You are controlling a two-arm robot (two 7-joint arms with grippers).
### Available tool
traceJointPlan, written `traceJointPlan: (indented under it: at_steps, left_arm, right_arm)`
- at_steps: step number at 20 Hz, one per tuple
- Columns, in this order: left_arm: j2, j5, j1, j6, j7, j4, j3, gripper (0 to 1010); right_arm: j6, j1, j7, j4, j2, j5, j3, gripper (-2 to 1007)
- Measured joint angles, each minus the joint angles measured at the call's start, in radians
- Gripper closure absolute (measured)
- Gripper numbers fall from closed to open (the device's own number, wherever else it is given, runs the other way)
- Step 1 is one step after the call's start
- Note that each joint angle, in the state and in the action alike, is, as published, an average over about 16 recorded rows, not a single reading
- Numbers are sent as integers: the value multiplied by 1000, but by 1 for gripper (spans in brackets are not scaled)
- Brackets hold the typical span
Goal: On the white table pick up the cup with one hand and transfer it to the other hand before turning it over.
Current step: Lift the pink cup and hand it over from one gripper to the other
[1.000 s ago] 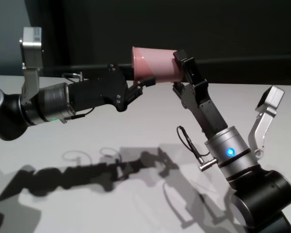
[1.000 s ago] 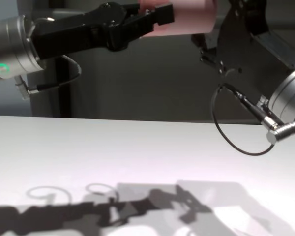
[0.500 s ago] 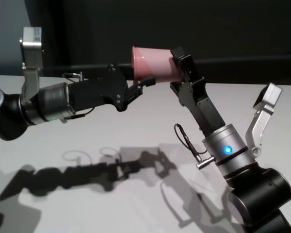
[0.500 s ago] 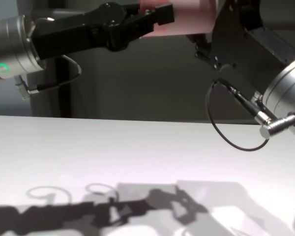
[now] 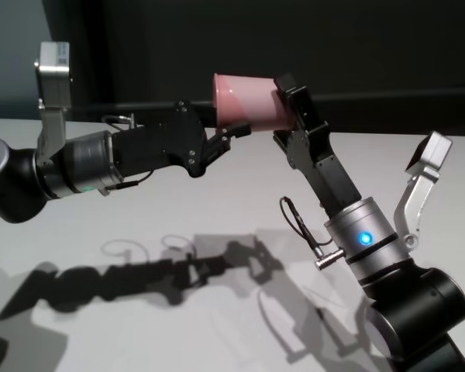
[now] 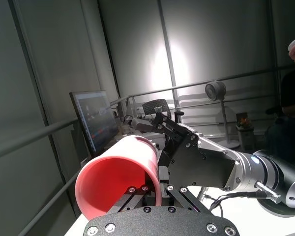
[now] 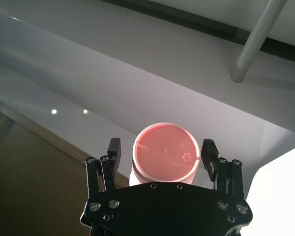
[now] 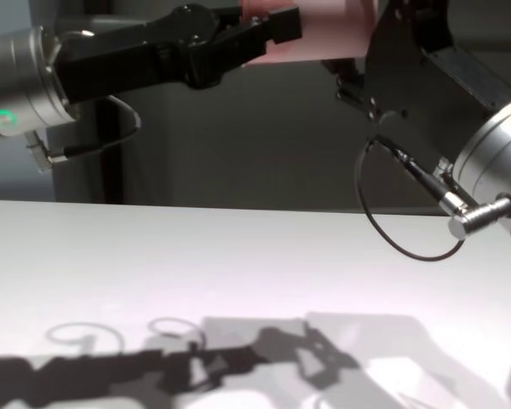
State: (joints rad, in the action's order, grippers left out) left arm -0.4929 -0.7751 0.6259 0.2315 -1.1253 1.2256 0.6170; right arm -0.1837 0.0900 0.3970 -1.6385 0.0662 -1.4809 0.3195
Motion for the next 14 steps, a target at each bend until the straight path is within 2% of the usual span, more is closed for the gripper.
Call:
traceJointPlan:
  at_steps: [7,14]
  left_arm:
    - [0,0,0,0,0,0,0,962]
    - [0,0,0,0,0,0,0,962]
  right_arm:
    - [1,1,-1,1,1,-2,1,26]
    - [0,-1,-1,0,1,-1,-1,130]
